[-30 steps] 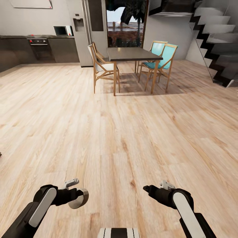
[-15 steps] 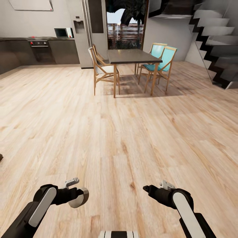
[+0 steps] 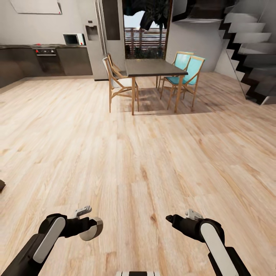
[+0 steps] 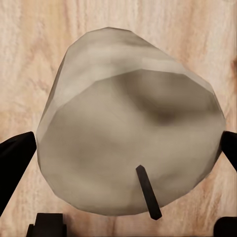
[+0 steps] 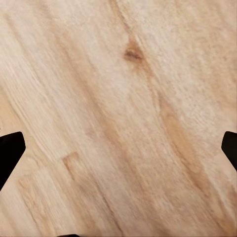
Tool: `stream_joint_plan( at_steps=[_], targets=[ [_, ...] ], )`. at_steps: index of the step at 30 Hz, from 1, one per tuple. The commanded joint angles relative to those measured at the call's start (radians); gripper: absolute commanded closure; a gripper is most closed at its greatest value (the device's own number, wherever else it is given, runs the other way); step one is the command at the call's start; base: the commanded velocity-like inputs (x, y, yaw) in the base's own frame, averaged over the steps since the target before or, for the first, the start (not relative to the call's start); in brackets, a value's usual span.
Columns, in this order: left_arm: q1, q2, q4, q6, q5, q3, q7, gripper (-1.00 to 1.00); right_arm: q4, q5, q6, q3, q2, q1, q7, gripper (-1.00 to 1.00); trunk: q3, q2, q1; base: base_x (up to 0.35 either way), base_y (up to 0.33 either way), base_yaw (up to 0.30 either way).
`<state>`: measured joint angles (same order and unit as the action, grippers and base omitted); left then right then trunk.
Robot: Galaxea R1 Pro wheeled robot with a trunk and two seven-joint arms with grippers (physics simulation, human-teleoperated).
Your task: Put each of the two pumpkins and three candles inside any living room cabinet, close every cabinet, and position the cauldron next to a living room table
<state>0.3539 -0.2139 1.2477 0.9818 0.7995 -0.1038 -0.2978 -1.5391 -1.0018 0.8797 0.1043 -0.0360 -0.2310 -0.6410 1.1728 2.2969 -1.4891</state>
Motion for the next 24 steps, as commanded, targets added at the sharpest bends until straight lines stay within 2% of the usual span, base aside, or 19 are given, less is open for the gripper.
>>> stream_joint_plan(
  at_steps=[1,9,12,18,24],
  targets=[
    [0.0,-0.001,0.001,0.001,0.01,-0.002,-0.011,1.0,-0.001,-0.009,0.001,0.001,-0.001,-0.001,-0.008,-1.0,-0.002,-0.007,0.004,0.0,0.0,0.0],
    [0.0,-0.002,0.001,0.001,0.01,-0.002,-0.011,1.0,0.0,-0.008,0.001,-0.001,-0.004,-0.001,0.027,-1.0,-0.027,-0.063,0.035,0.0,0.0,0.0],
    [0.0,-0.001,0.001,0.002,0.01,-0.002,-0.011,1.0,0.0,-0.009,0.001,-0.016,-0.002,-0.001,0.03,-1.0,-0.037,-0.084,0.046,0.0,0.0,-0.032],
    [0.0,-0.001,0.001,0.002,0.01,-0.002,-0.011,1.0,0.001,-0.009,0.001,-0.032,-0.002,-0.001,0.032,-1.0,-0.051,-0.126,0.069,0.0,0.0,-0.189],
    [0.0,-0.001,0.001,0.001,0.01,-0.002,-0.011,1.0,0.001,-0.009,0.001,-0.034,-0.001,-0.001,0.032,-1.0,-0.046,-0.126,0.069,0.0,0.0,-0.228]
  ],
)
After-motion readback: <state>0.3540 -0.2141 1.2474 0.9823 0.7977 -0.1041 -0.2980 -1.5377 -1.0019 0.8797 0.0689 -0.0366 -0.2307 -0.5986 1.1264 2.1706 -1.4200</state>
